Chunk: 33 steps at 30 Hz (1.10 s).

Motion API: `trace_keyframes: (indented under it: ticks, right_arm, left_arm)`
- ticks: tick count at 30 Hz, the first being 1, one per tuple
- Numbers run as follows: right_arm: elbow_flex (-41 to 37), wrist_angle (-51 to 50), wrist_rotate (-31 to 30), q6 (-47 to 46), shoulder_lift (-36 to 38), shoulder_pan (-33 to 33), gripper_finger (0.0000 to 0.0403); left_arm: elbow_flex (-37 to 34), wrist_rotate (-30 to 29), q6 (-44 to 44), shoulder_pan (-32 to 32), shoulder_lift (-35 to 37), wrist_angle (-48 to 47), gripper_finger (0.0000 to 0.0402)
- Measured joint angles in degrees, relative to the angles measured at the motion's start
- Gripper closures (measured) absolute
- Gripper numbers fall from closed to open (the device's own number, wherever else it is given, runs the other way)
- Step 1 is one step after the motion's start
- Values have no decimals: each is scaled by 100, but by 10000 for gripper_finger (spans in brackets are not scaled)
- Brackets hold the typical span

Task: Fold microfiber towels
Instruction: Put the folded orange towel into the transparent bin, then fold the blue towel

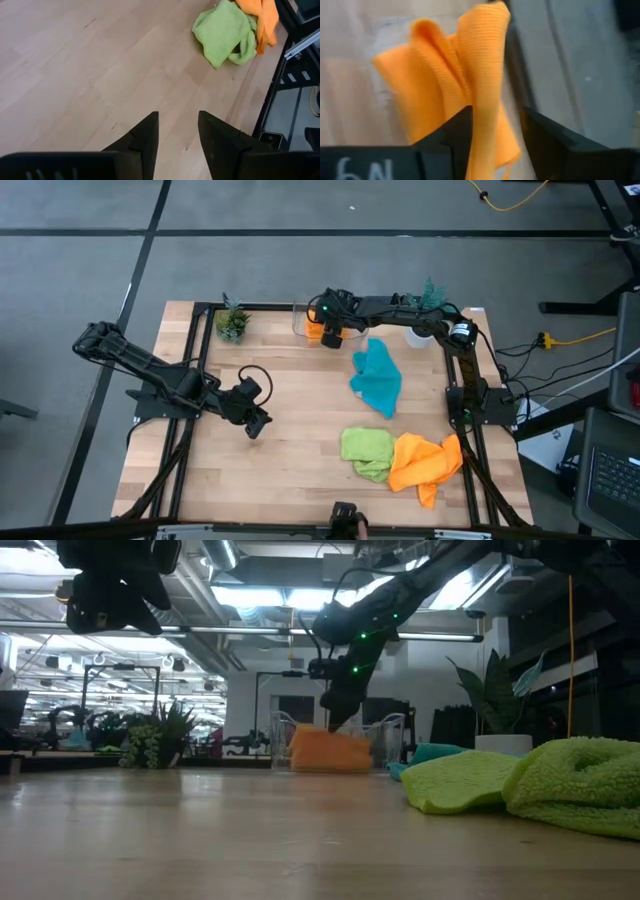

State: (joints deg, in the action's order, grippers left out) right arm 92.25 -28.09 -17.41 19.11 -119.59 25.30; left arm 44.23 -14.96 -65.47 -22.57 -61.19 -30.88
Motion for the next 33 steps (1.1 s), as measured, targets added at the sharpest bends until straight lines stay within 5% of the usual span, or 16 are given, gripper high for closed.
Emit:
trace_keyframes:
  ticks: [6, 14, 23, 33]
  right_arm:
    - [169, -753, 413, -264, 0, -98, 207]
    - [1816, -2030, 464, -611, 14, -153, 203]
    - [2090, -1808, 1034, -3552, -311, 242, 203]
    - [2081, -1747, 1412, -4502, -1226, 70, 202]
  left_arm:
    - [0, 2, 4, 0, 0, -3, 270]
    - [0, 0, 9, 0, 0, -6, 270]
    - [0, -71, 14, 0, 0, -6, 270]
    - [0, -103, 156, 3, 0, -3, 270]
